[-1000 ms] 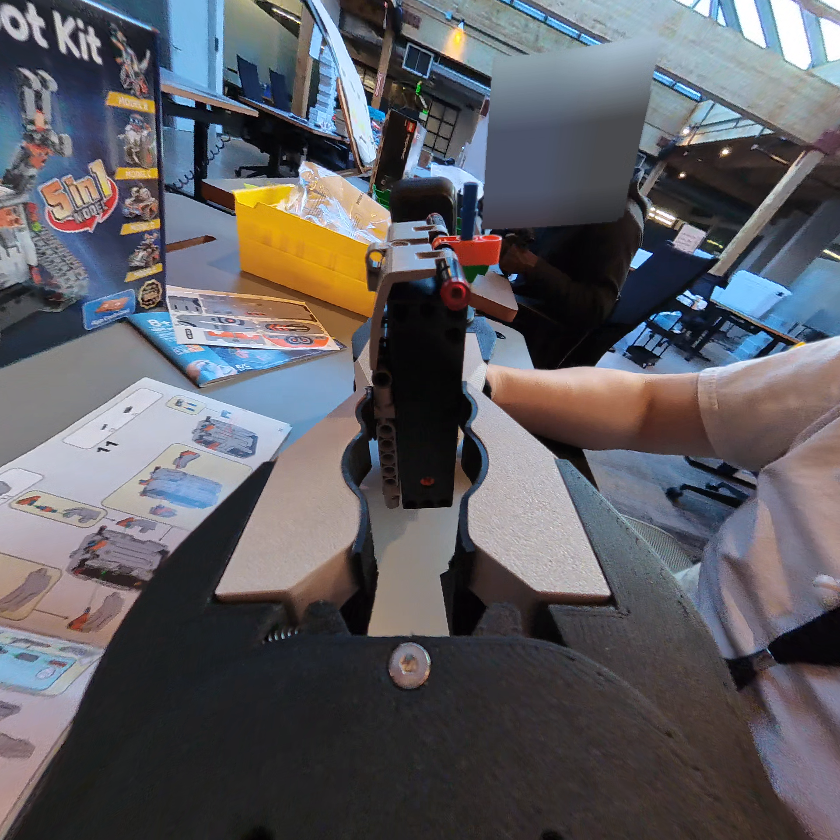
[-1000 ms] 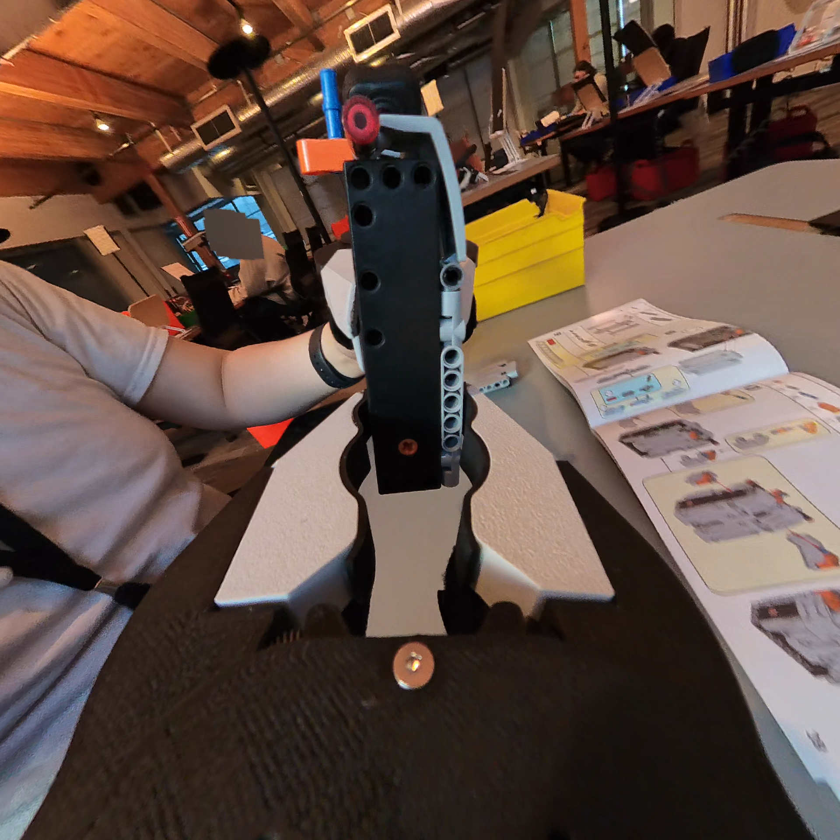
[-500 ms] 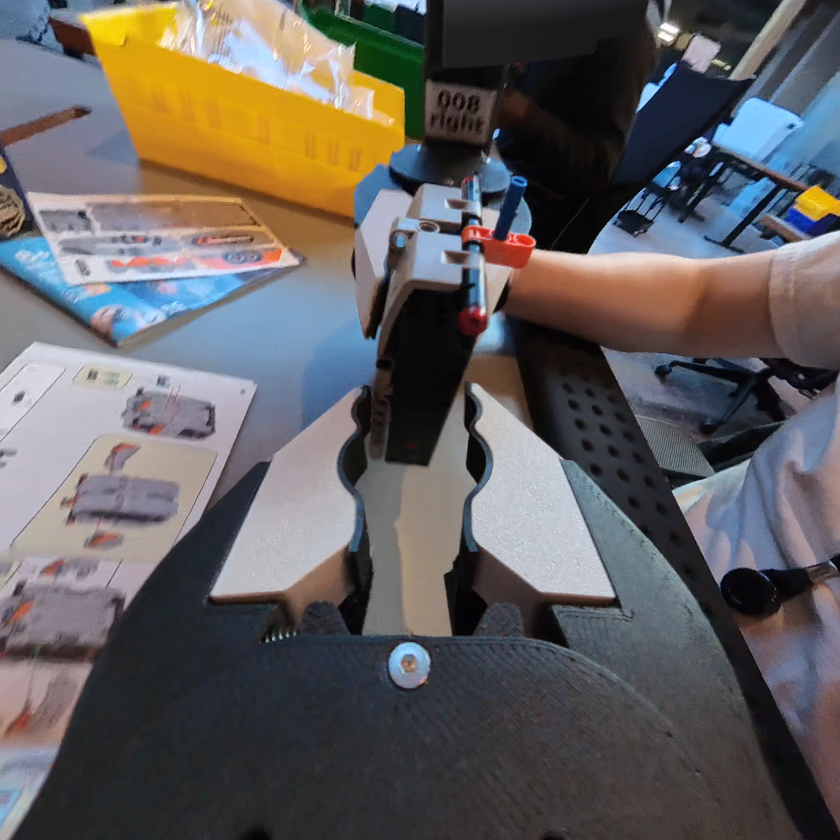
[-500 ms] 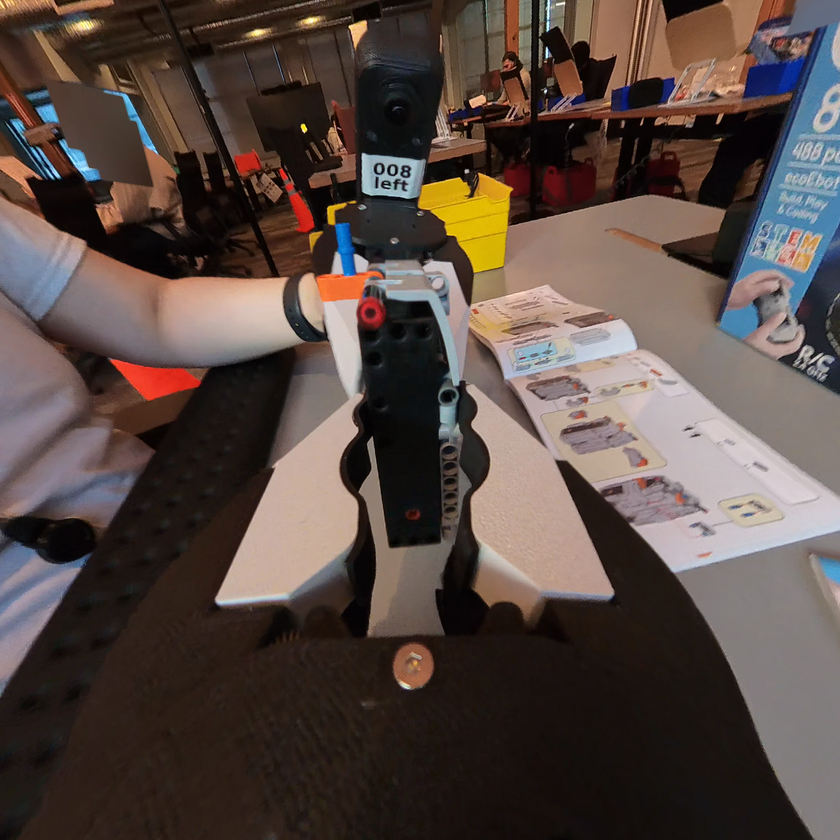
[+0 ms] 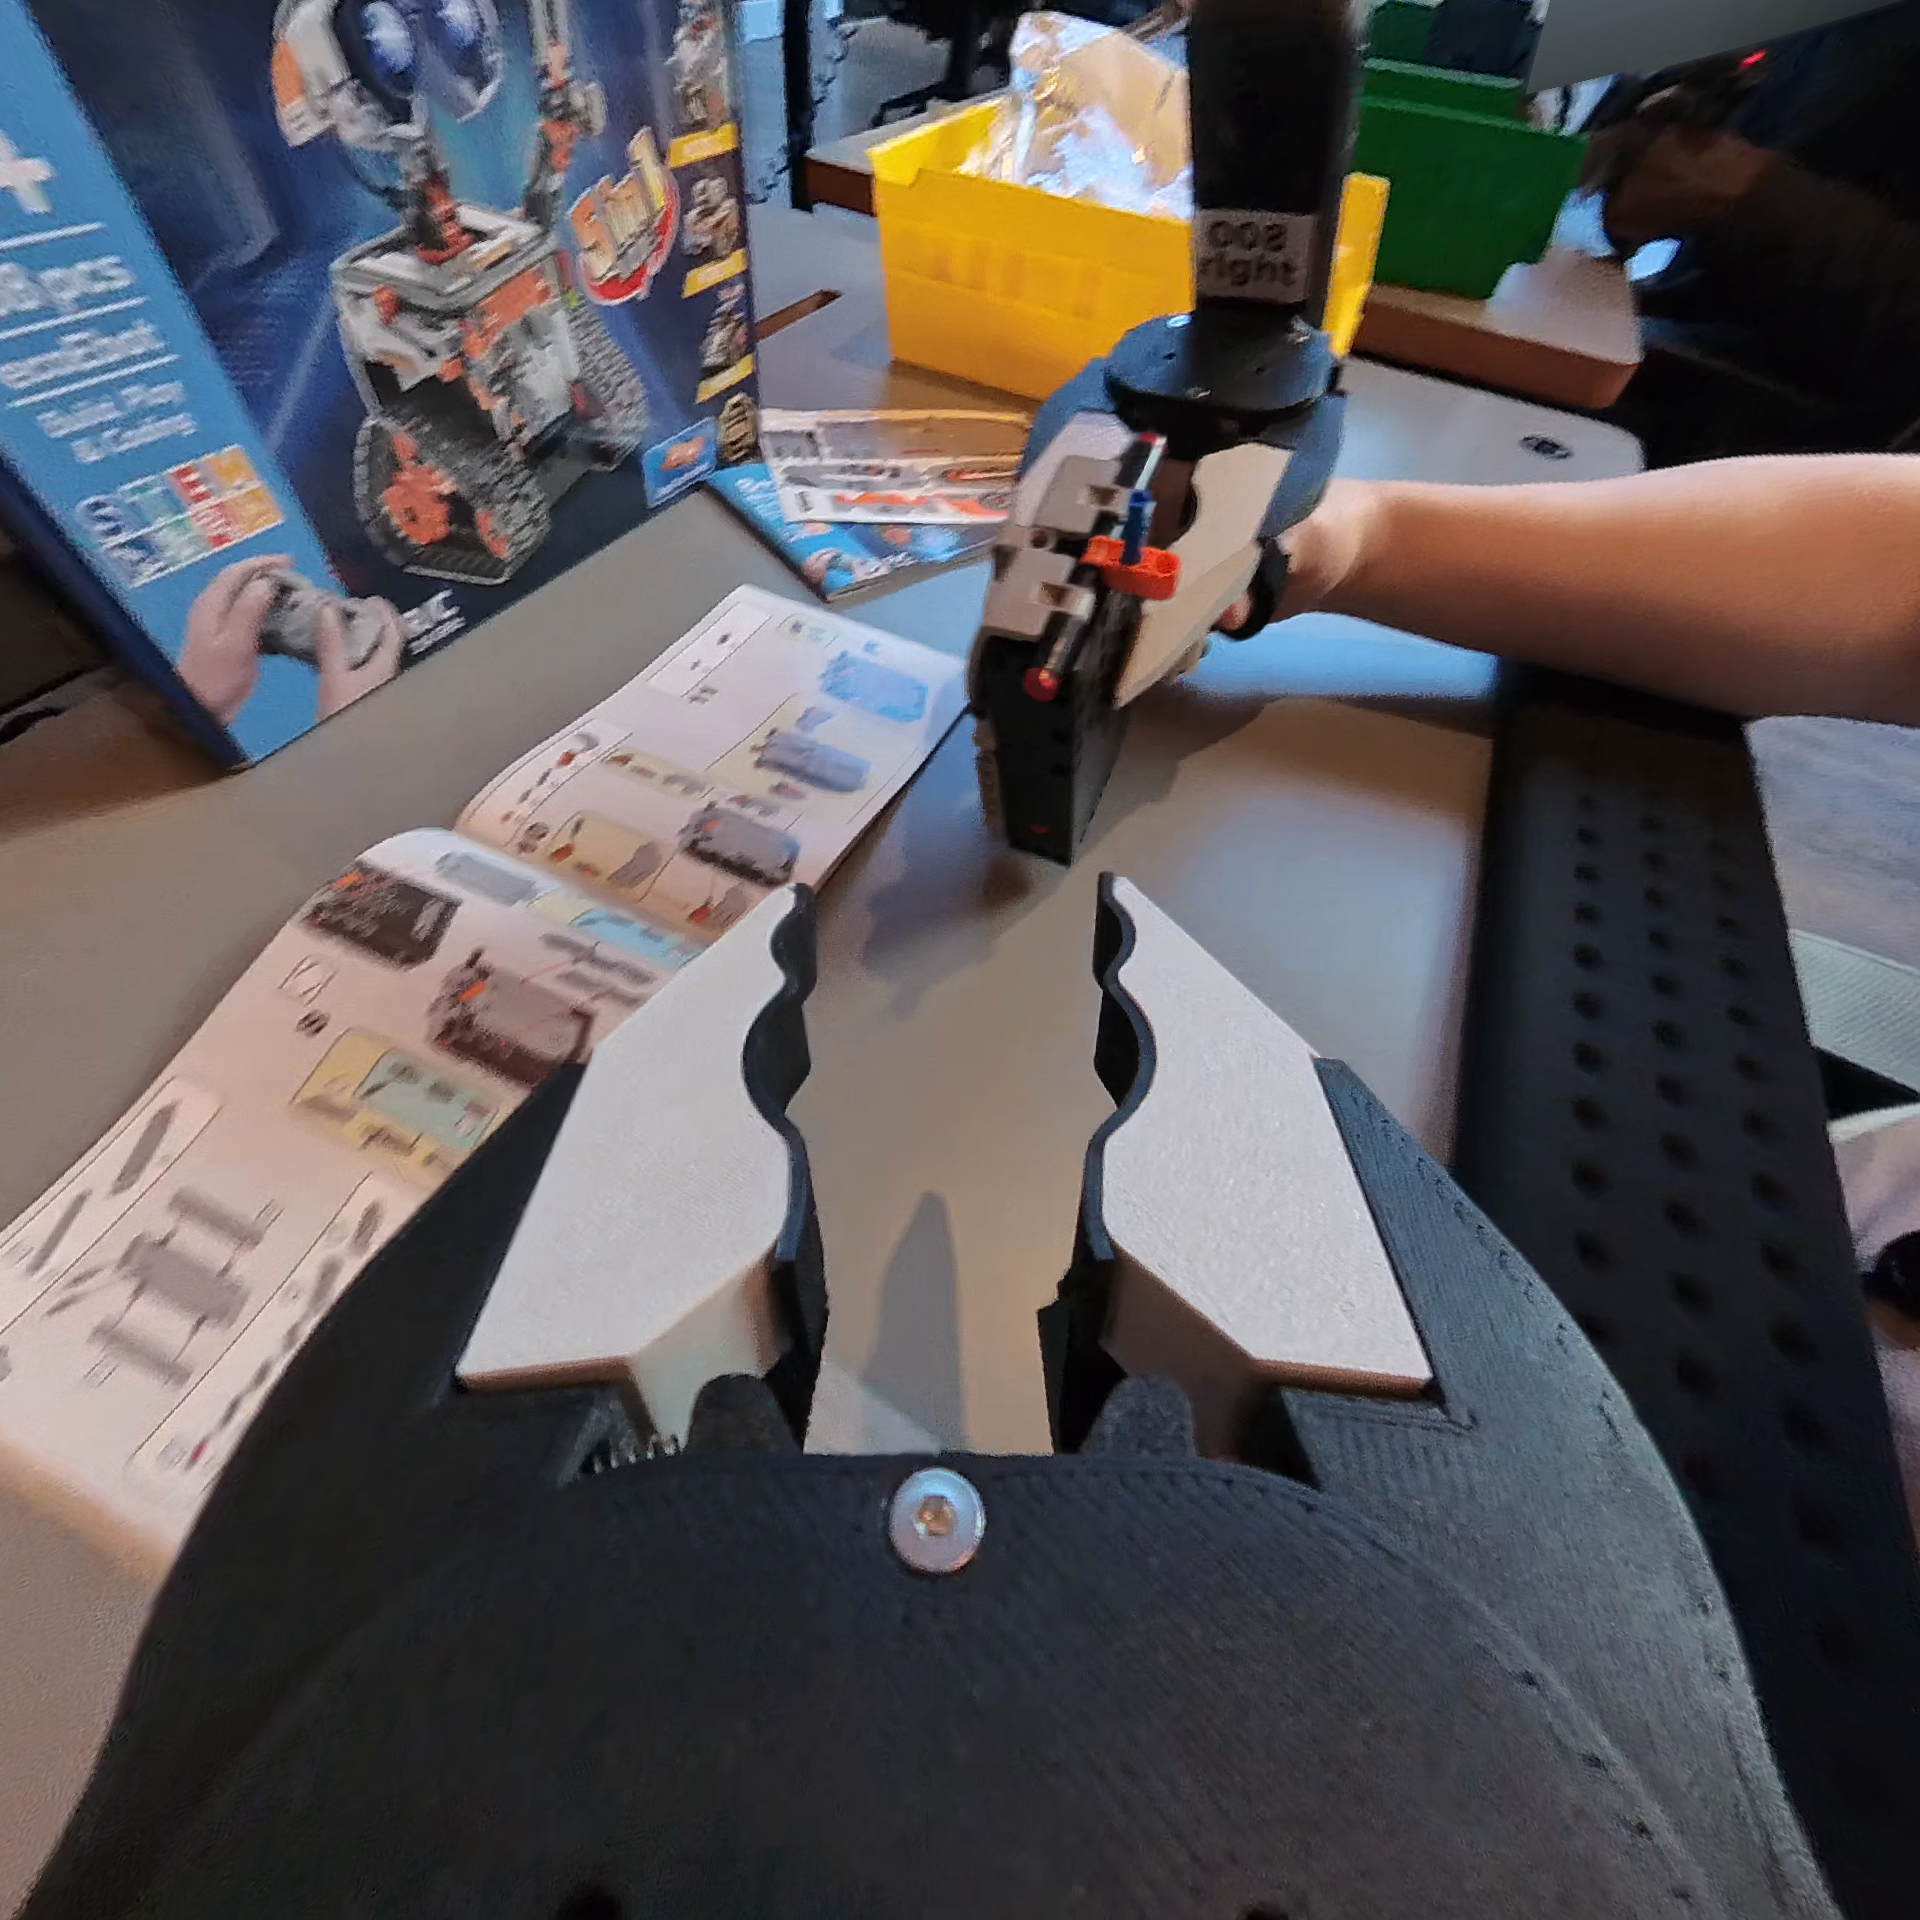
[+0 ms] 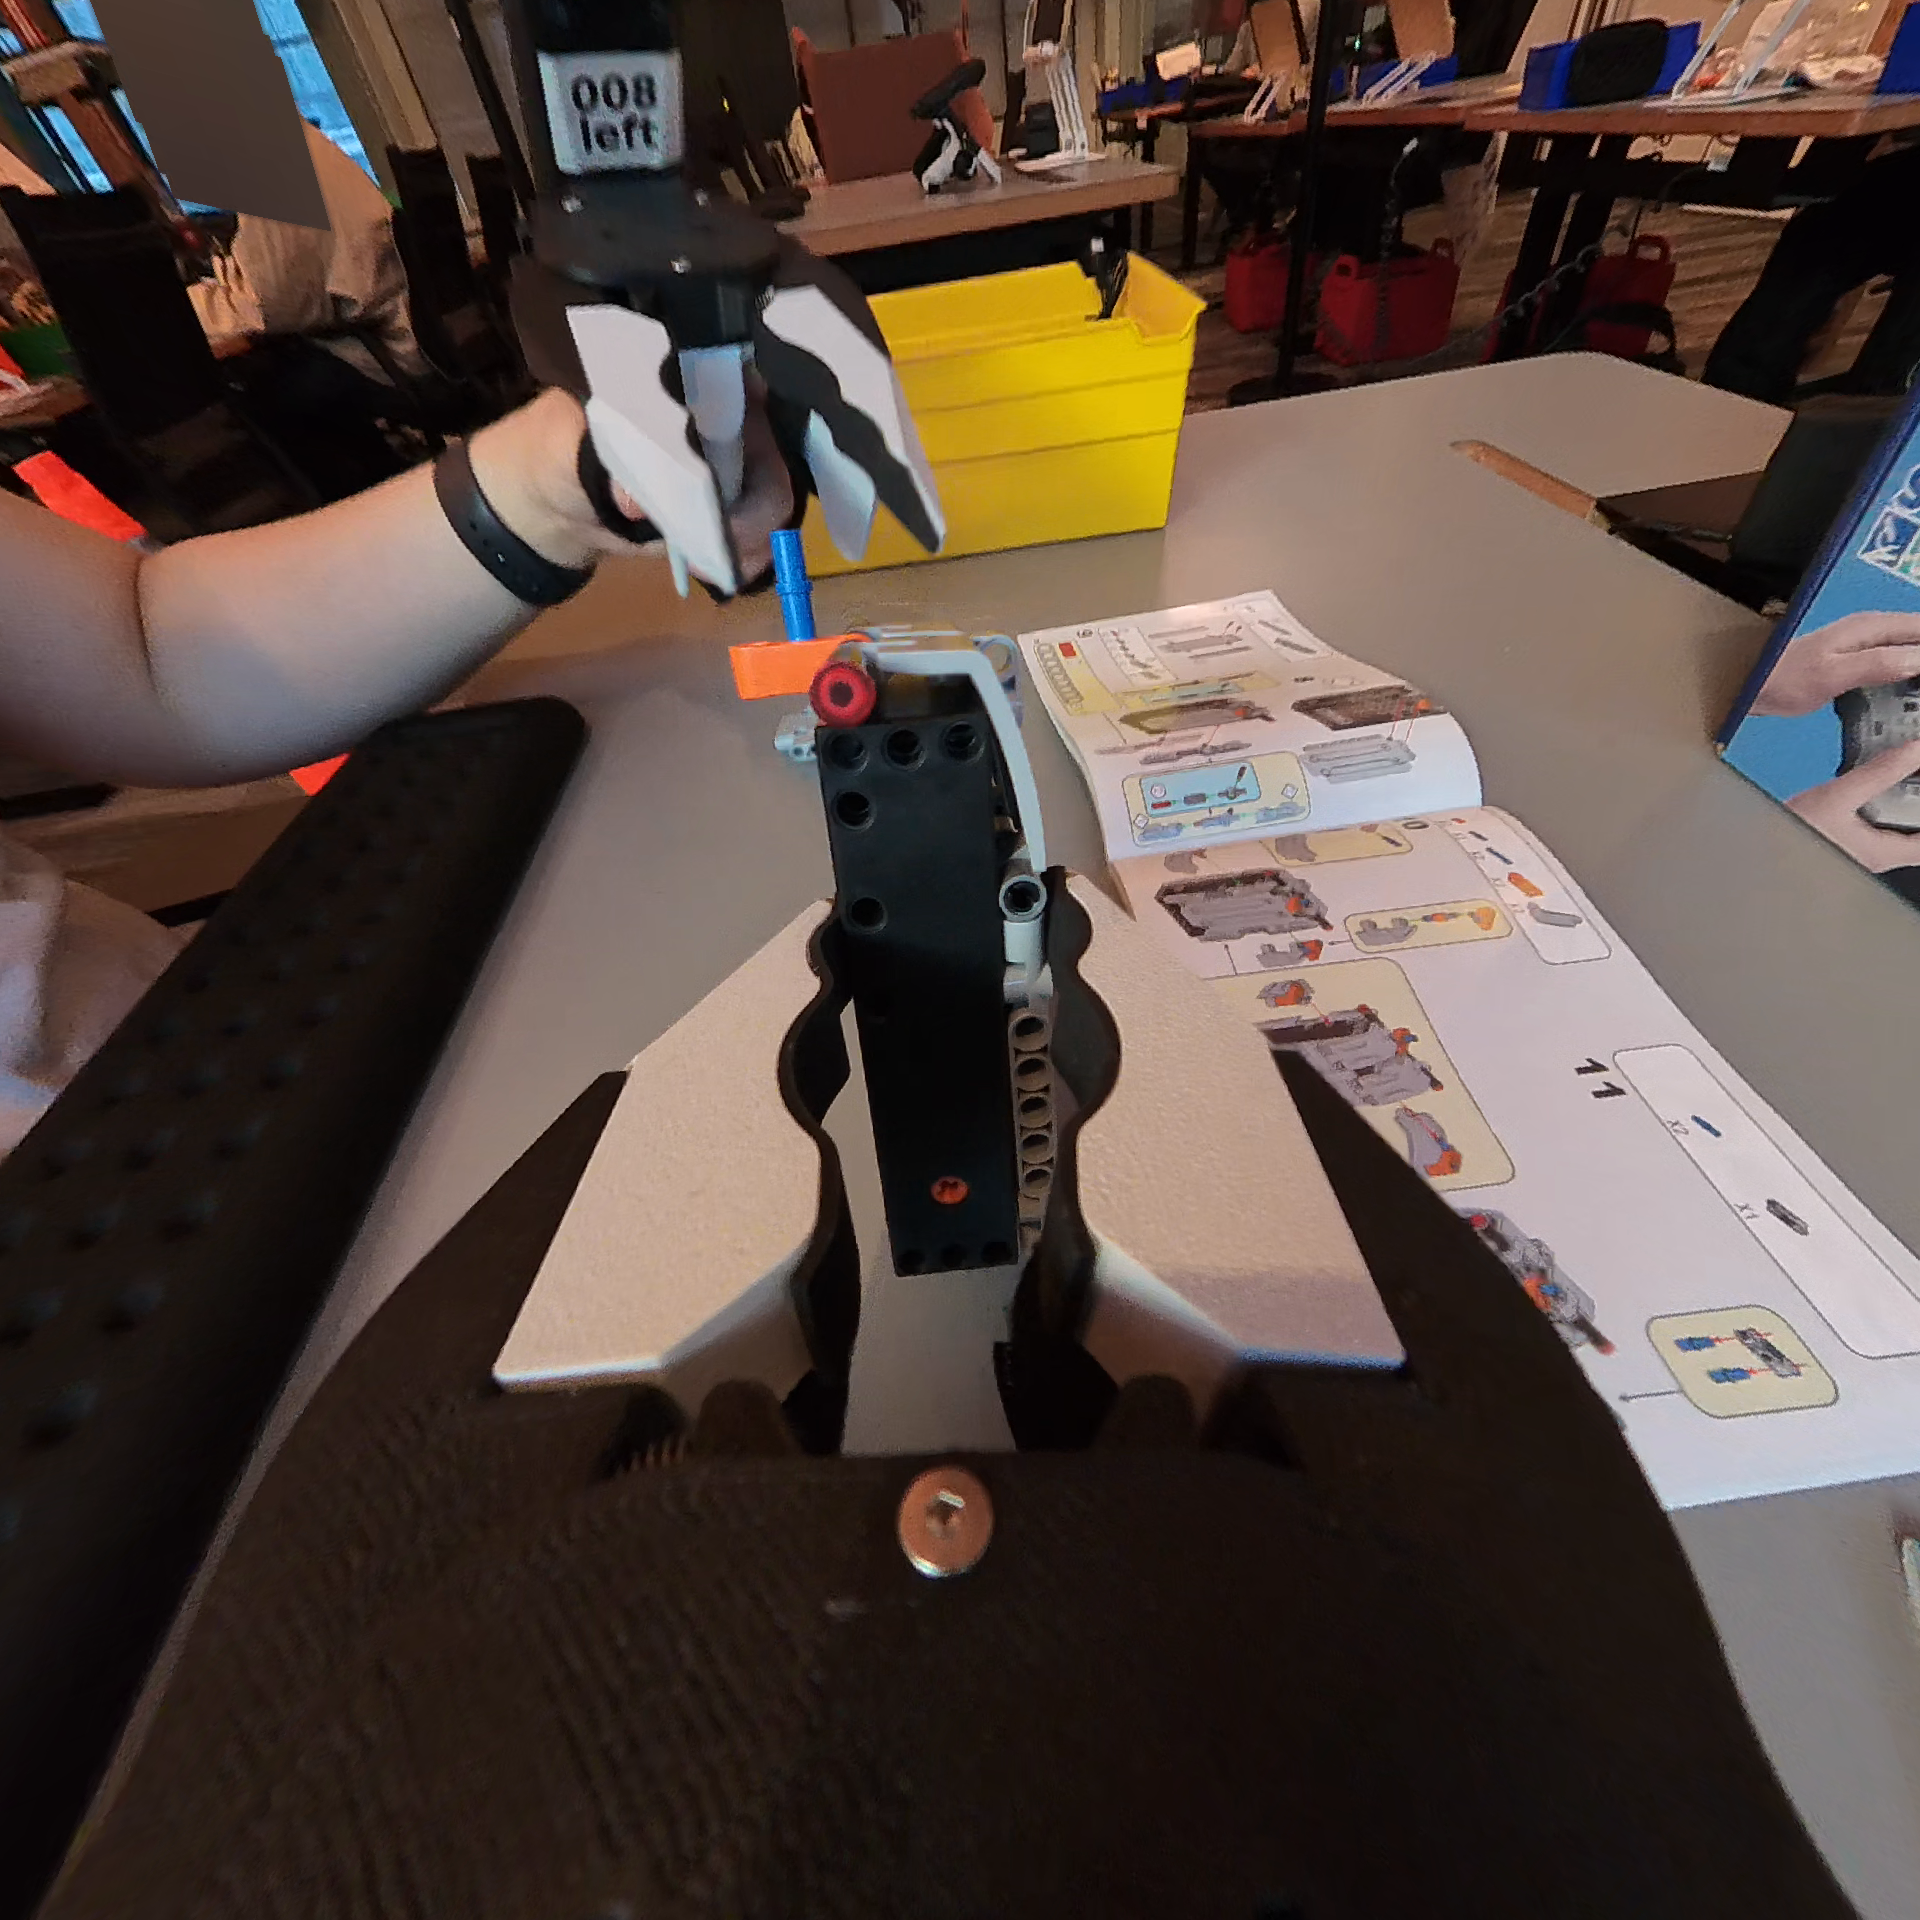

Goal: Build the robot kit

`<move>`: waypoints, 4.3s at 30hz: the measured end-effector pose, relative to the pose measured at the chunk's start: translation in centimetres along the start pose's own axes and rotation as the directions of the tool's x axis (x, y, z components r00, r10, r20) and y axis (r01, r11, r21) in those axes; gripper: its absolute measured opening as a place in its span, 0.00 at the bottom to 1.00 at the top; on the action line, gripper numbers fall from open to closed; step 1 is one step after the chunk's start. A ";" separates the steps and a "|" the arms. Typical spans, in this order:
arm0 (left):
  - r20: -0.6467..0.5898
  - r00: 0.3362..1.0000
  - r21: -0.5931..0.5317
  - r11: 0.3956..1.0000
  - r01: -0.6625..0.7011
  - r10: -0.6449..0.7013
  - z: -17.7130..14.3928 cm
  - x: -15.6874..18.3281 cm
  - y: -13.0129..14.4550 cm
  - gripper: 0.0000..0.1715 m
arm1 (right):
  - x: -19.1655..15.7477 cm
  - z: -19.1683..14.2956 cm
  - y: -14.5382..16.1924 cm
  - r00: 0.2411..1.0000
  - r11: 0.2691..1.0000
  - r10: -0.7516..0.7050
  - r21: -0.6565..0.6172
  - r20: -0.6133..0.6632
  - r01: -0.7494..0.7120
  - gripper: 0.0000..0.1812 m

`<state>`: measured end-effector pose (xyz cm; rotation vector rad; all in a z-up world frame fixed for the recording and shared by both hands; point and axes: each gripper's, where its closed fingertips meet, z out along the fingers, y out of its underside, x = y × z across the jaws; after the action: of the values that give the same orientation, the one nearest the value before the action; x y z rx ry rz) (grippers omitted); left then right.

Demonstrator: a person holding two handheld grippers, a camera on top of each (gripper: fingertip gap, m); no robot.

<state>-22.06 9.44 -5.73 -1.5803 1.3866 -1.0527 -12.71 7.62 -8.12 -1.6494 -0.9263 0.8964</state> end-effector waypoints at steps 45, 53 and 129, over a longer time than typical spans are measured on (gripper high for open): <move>0.705 0.706 -0.293 0.883 0.366 -0.059 -4.8 -5.1 10.9 0.24 | 7.4 -18.9 -5.4 0.669 0.990 -0.046 0.055 -0.742 0.128 0.40; 0.672 0.741 -0.244 0.939 0.243 -0.018 -3.8 -2.5 5.9 0.24 | 12.5 -24.3 -0.5 0.201 0.995 -0.015 -0.035 -0.980 -0.095 0.34; -0.087 0.992 0.145 0.986 -0.081 0.095 2.9 1.8 -0.8 0.48 | -8.7 -8.7 -7.6 0.995 0.990 -0.091 0.108 -0.041 0.095 0.04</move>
<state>-18.94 7.81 -5.83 -1.3705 1.3985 -1.1577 -9.91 -2.04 2.27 -1.5118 -0.9065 0.8370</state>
